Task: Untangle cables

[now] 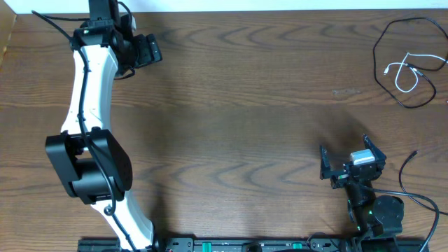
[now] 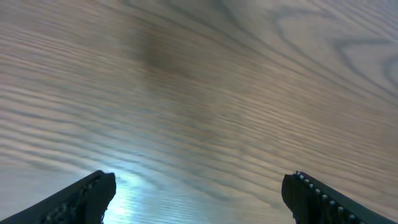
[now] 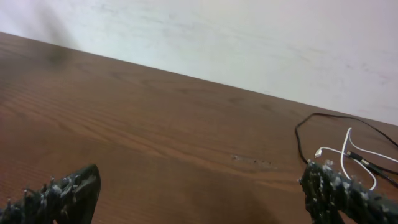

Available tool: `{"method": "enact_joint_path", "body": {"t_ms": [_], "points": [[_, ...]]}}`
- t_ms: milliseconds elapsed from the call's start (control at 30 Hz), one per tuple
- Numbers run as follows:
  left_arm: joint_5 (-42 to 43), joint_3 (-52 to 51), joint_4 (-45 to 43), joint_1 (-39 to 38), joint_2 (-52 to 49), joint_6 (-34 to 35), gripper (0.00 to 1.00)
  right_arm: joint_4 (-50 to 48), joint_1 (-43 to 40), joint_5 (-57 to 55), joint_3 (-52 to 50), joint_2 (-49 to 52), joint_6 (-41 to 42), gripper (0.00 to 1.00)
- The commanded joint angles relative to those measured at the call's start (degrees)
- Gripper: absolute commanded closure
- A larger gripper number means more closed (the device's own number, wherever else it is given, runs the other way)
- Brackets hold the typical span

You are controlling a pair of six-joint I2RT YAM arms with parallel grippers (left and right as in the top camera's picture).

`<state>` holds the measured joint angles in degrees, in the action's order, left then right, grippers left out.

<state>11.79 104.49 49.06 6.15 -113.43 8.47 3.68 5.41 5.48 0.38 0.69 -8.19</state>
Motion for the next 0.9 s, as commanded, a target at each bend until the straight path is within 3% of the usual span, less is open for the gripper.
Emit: {"method": "enact_joint_path", "body": {"t_ms": [0, 167, 233, 567, 667, 867], "points": [[-6.29, 0.35, 0.02, -0.42, 7.65, -1.16, 0.09, 0.26, -0.07, -0.46, -0.07, -0.31, -0.15, 0.01], [-13.62, -2.14, -0.04, -1.16, 19.21, -2.05, 0.09, 0.26, -0.07, -0.46, -0.07, -0.31, -0.15, 0.01], [-17.4, -7.76, -3.04, -1.09, 26.27, -2.08, 0.09, 0.26, -0.07, -0.46, -0.07, -0.31, -0.15, 0.0], [-17.64, -52.28, -42.88, -1.11, 58.49, -2.73, 0.09, 0.26, -0.07, -0.46, -0.07, -0.31, -0.15, 0.01], [-17.66, -63.8, -51.34, -1.16, 66.14, -3.02, 0.09, 0.26, -0.07, -0.46, -0.07, -0.31, -0.13, 0.01], [-17.66, -85.99, -64.85, -3.87, 84.32, -11.87, 0.09, 0.26, -0.07, -0.46, -0.07, -0.31, -0.13, 0.01]]}}
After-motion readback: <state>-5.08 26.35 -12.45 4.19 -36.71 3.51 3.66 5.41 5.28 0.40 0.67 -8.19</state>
